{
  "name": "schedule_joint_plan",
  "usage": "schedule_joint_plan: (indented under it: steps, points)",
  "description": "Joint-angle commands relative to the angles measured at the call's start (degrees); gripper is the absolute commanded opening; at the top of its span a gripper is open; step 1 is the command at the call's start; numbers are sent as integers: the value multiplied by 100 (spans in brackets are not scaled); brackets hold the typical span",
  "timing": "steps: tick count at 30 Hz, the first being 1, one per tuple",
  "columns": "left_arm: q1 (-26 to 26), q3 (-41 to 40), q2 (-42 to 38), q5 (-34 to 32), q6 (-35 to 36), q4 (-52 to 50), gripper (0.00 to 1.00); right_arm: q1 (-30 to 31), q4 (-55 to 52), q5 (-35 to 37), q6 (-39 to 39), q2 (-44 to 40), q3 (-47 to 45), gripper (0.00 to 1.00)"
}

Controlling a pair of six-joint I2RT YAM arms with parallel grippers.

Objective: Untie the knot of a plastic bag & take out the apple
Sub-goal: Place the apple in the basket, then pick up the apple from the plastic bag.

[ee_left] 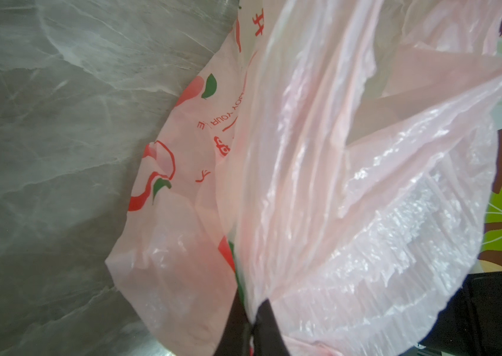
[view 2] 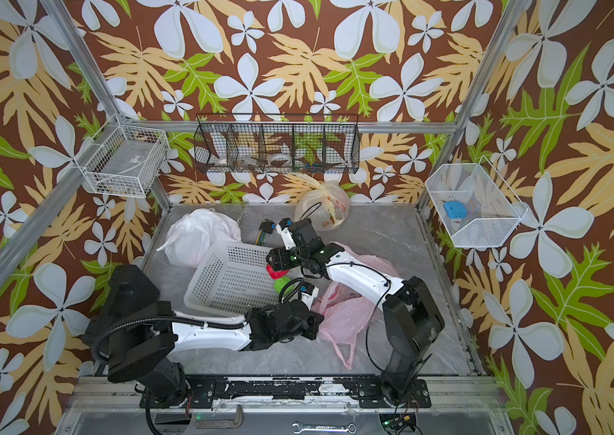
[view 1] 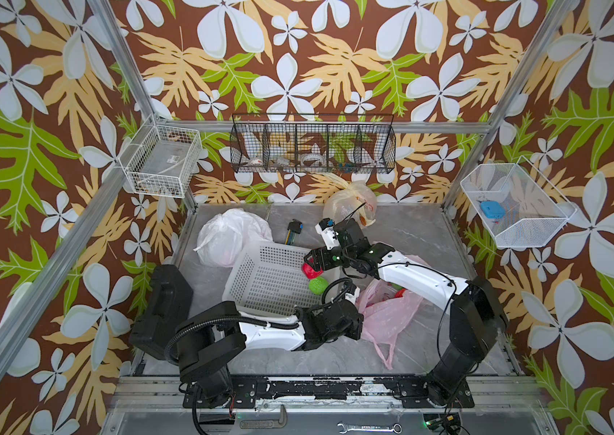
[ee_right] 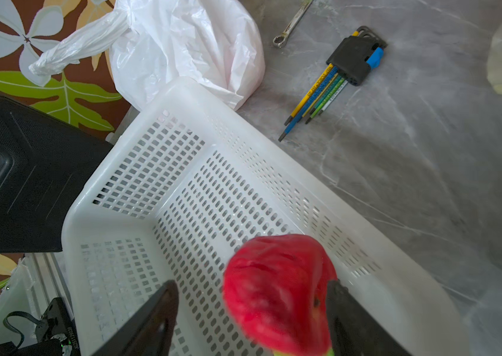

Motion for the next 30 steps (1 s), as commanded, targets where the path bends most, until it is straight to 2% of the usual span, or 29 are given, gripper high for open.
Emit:
schedule_joint_plan:
  steps: [1, 3, 6, 9, 13, 16, 20, 25, 30]
  points:
    - [-4, -28, -22, -84, -76, 194, 0, 4, -183, -28, -30, 19, 139, 80]
    - [-2, -44, -36, -93, -69, 202, 0, -1, -263, 30, -64, -31, 184, 86]
    - [-2, -63, -47, -94, -64, 222, 0, 4, -485, 294, -154, -207, 246, 85]
    - [-2, -63, -41, -99, -70, 253, 0, -5, -842, 877, -290, -609, 250, 84]
    - [7, -72, -14, -96, -105, 359, 0, -20, -1323, 1826, -364, -1592, -44, 82]
    - [7, -44, 44, -73, -124, 446, 0, -14, -1588, 2250, -234, -2574, -508, 80]
    - [24, 61, 152, -83, -124, 497, 0, -15, -1848, 2499, 241, -3954, -1386, 76]
    - [110, 228, 257, -150, -98, 456, 0, -5, -2046, 2485, 1120, -5437, -2521, 67]
    - [174, 397, 259, -226, 13, 299, 0, -5, -1991, 2381, 1463, -5924, -3246, 66]
